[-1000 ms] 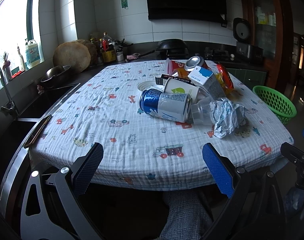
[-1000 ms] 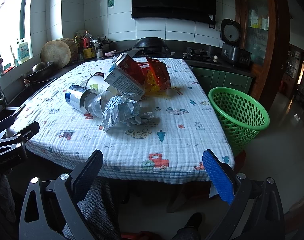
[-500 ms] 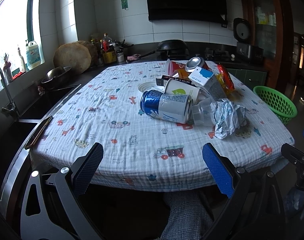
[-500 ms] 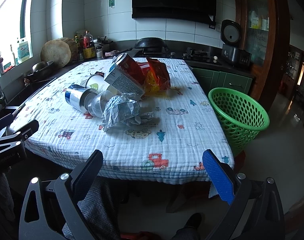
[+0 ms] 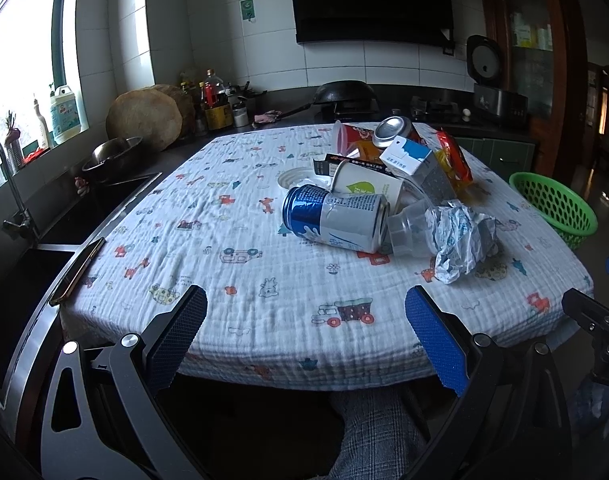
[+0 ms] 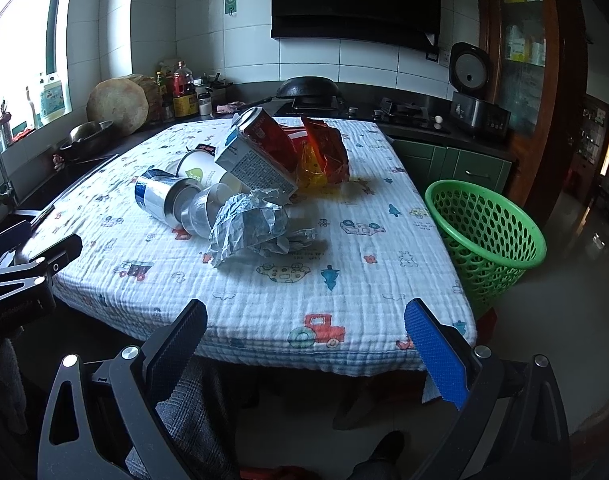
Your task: Collect trash
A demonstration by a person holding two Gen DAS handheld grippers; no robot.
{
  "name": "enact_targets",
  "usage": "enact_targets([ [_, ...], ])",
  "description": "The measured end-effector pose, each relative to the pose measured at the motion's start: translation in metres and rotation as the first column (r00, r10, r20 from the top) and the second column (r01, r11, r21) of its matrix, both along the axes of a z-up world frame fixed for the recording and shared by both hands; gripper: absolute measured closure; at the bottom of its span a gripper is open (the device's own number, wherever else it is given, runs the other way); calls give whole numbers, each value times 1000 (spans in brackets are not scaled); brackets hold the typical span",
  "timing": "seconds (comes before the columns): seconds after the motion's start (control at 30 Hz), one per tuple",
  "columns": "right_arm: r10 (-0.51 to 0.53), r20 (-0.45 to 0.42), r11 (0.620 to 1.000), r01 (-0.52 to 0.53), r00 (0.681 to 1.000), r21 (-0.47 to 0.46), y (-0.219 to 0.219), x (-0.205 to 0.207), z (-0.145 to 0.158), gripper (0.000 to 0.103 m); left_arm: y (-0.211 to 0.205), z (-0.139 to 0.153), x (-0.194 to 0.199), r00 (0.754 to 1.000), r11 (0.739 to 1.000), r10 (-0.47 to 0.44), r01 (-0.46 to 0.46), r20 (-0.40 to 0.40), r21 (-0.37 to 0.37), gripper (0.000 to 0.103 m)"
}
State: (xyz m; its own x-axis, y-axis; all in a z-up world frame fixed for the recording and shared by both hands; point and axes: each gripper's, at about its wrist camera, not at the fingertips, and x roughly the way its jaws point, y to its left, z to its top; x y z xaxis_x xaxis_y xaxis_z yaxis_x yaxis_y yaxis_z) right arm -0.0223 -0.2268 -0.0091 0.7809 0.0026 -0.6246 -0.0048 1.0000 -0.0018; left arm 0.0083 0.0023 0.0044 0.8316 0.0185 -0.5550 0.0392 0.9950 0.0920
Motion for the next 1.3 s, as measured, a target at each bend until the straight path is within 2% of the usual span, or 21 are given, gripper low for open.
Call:
enact_targets([
  [0.4, 74, -11, 997, -74, 997, 28, 8, 25, -3, 8, 13, -1, 21, 1000, 1000, 0, 0, -1, 6, 5],
  [0.63, 135, -36, 988, -132, 990, 85, 11, 55, -3, 20, 21, -1, 33, 1000, 1000, -19, 19, -1, 0, 5],
  [0.97, 217, -68, 973, -210, 974, 92, 23, 97, -10, 23, 21, -3, 50, 984, 985, -175, 175, -18, -13, 13],
  [1.1, 245, -86, 965, -234, 966, 118, 23, 113, -15, 27, 19, -4, 56, 964, 964, -264, 264, -23, -9, 15],
  [1.3, 241, -117, 964, -223, 963, 148, 21, 136, -21, 31, 12, -4, 63, 921, 921, -388, 389, -22, 26, 15],
])
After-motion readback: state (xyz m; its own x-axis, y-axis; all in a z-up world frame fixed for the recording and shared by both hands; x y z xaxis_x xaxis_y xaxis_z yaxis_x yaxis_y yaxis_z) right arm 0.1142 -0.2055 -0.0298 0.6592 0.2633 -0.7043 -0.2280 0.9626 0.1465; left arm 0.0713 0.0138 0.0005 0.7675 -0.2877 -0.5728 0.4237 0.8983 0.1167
